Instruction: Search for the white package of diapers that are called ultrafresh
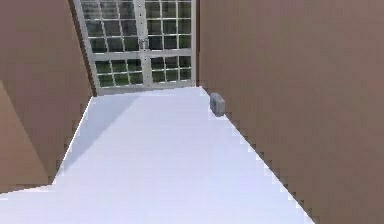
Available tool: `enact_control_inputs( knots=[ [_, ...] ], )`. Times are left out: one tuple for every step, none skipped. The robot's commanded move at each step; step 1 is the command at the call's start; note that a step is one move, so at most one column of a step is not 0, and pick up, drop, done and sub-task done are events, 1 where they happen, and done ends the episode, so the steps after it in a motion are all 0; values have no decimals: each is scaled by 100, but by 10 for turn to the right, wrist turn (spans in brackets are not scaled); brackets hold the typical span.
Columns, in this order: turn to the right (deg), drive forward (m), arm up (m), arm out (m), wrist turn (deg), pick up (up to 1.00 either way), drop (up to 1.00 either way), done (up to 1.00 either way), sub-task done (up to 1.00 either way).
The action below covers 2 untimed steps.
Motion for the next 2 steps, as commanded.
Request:
enact_control_inputs(
  knots=[
    [30,0,0,0,0,0,0,0,0],
    [0,100,0,0,0,0,0,0,0]
  ],
)
